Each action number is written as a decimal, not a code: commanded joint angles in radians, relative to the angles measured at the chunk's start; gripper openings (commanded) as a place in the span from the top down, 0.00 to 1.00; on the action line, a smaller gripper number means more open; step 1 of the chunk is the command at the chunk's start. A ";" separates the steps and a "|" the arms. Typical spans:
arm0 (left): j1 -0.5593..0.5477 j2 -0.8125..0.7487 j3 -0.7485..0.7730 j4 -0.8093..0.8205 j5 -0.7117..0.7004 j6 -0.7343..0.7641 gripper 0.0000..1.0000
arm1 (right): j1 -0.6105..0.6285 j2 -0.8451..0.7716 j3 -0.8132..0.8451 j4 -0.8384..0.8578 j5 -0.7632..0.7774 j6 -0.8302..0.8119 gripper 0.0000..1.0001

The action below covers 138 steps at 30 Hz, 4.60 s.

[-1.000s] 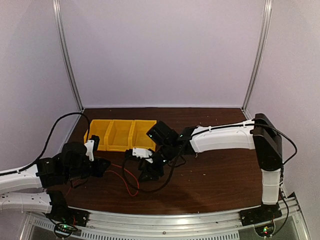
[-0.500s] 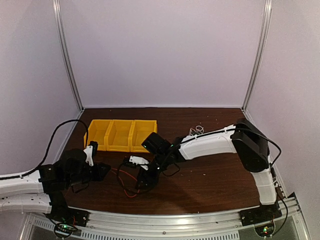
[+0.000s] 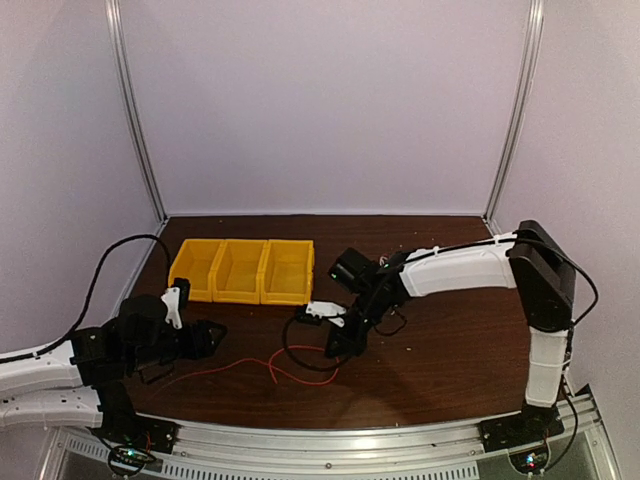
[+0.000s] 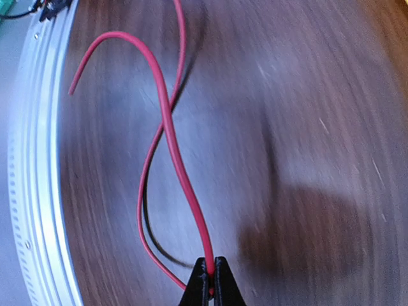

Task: Untangle the cables

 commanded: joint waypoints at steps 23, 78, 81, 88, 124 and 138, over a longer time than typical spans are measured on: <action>-0.033 0.361 0.063 0.077 0.175 0.153 0.54 | -0.247 -0.234 -0.212 -0.082 0.184 -0.155 1.00; -0.064 0.748 0.131 1.063 0.309 -0.057 0.98 | -0.145 0.037 0.174 -0.001 -0.420 0.177 1.00; -0.064 0.762 0.140 1.062 0.291 -0.054 0.93 | -0.138 0.034 0.174 0.009 -0.429 0.187 1.00; -0.064 0.846 0.180 1.136 0.385 -0.060 0.77 | -0.134 0.037 0.173 0.026 -0.444 0.196 1.00; 0.179 0.477 0.402 0.472 0.397 0.186 1.00 | -0.424 -0.292 -0.059 -0.041 -0.469 0.014 0.51; 0.561 0.454 0.581 0.381 0.573 0.460 1.00 | -0.668 -0.474 -0.309 0.030 -0.449 -0.064 0.50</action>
